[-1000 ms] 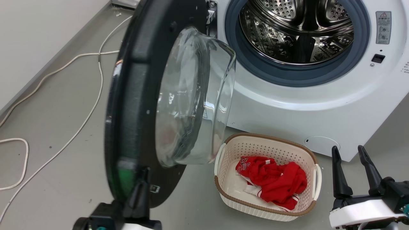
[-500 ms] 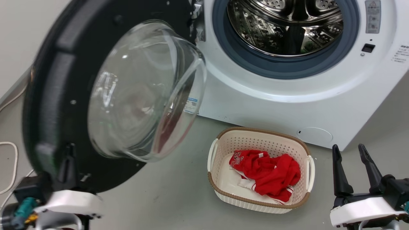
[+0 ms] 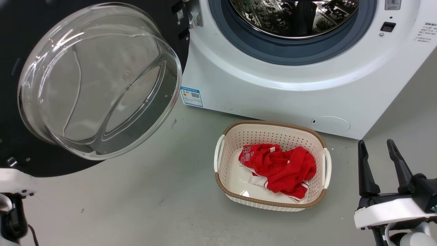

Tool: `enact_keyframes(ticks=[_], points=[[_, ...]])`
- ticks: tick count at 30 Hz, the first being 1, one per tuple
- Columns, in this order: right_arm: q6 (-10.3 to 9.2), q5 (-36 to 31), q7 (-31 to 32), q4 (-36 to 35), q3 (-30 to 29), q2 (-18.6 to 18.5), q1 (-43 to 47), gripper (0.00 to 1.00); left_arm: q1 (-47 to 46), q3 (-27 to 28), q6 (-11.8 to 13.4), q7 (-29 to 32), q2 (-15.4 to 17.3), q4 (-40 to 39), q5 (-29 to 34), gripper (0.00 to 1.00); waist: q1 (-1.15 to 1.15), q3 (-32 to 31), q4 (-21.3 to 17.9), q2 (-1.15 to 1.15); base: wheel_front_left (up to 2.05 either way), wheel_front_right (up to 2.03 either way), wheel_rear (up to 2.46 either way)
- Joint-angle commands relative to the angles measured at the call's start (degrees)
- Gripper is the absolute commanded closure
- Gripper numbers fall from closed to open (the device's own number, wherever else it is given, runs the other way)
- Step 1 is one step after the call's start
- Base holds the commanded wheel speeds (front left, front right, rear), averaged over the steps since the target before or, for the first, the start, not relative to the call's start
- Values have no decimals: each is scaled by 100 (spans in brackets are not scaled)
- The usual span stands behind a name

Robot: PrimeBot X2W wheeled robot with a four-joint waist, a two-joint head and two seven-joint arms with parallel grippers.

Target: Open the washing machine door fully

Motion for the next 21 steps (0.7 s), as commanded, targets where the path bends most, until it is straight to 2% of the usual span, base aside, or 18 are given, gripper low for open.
enact_keyframes(ticks=[1, 7, 12, 18, 21], points=[[-4, -47, 1, -21, -10, 8, -58, 0, -122, 60, -19, -45, 82, 136, -24, 100, -1, 13, -12, 0, 0, 0, 0], [-4, -65, -14, -6, -21, 8, -92, 0, -220, 35, -45, -137, 116, 446, 69, 100, -1, -6, -61, 0, 0, 0, 0], [-4, -10, -69, 33, -42, 8, -40, 0, 176, 8, 5, -196, -98, 86, 248, 100, -1, -132, -128, 0, 0, 0, 0], [-4, 25, -94, 98, -12, 8, 48, 0, 1033, -69, 139, -207, -776, -1056, 610, 100, -1, -305, -229, 0, 0, 0, 0], [-4, 15, -98, 113, 22, 8, 62, 0, 1386, -221, 88, -204, -1107, -1530, 796, 100, -1, -357, -292, 0, 0, 0, 0]])
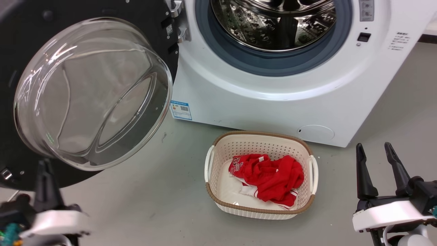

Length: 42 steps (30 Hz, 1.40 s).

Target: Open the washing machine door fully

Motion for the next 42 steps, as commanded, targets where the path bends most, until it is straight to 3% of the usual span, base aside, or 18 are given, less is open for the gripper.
enact_keyframes(ticks=[1, 5, 6, 8, 9, 22, 42], points=[[-4, -9, -17, 8, 25, 7, 62, 0, 159, -78, -54, -16, -138, -170, 81, 100, 0, -47, -60, 0, 0, 0, 0], [-3, -49, 1, -5, 35, 7, 71, 0, 335, -306, -232, -16, -438, -458, 290, 100, 0, -105, -164, 0, 0, 0, 0], [-4, -74, 9, -8, 53, 7, 69, 0, 359, -375, -275, -17, -496, -491, 352, 92, 0, -126, -197, 0, 0, 0, 0], [-4, -90, 29, -13, 85, 7, 69, 0, 340, -529, -332, -17, -611, -548, 503, 13, 0, -163, -265, 0, 0, 0, 0], [-4, -99, 37, -18, 84, 6, 78, 0, 309, -589, -362, -18, -635, -569, 575, 0, 0, -184, -300, 0, 0, 0, 0], [-4, -267, 111, -129, -21, 7, 160, 0, -447, -1052, -737, -17, -755, -342, 1092, 0, 0, -296, -844, 0, 0, 0, 0], [-4, -255, 139, -122, -42, 7, 193, 0, -454, -959, -890, -18, -957, -93, 1176, 0, 0, -308, -1138, 0, 0, 0, 0]])
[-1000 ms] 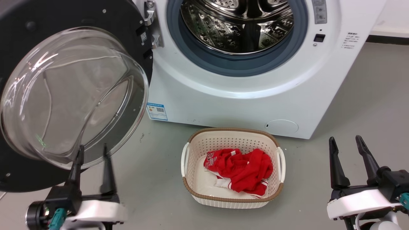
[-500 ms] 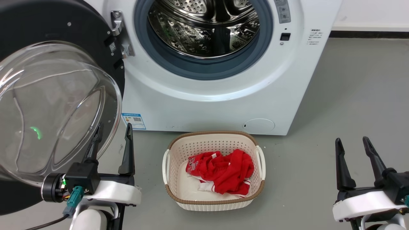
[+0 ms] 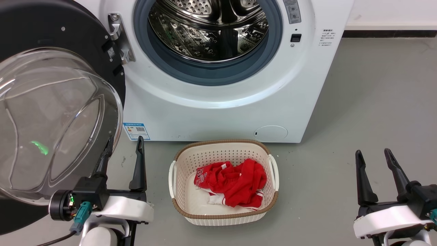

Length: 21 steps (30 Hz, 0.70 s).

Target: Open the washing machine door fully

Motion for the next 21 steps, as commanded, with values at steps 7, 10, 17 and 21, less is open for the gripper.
enact_keyframes(ticks=[7, 10, 17, 21], points=[[-4, 42, -44, 35, 12, 9, -26, 0, 14, 79, -65, -13, -47, 25, 51, 0, 0, 3, 4, 0, 0, 0, 0], [-4, 65, -42, 48, 27, 9, -26, 0, 22, 97, -78, -13, -67, 21, 77, 0, 0, -7, -2, 0, 0, 0, 0], [0, 311, 26, 228, 26, 2, -8, 100, 3, 185, -106, 115, -74, 217, -181, 100, 0, -27, -15, 0, 0, 0, 0], [0, 929, 155, 296, 15, 2, -55, 100, -12, 246, -137, 288, -85, 278, -786, 100, 0, -39, -19, 0, 0, 0, 0]])
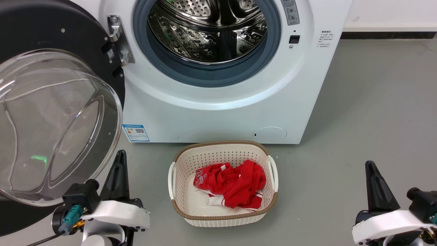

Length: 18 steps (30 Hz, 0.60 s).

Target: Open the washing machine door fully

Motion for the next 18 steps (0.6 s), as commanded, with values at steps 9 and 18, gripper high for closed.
enact_keyframes(ticks=[9, 18], points=[[0, 1163, 224, 26, -28, -4, -203, 100, -111, 75, -75, 233, -20, -36, -1160, 100, 0, -21, -7, 0, 0, 0, 0], [-1, 2056, 404, 124, -41, -4, -277, 100, -110, 128, -123, 438, -35, 23, -2044, 100, 0, -40, -14, 0, 0, 0, 0]])
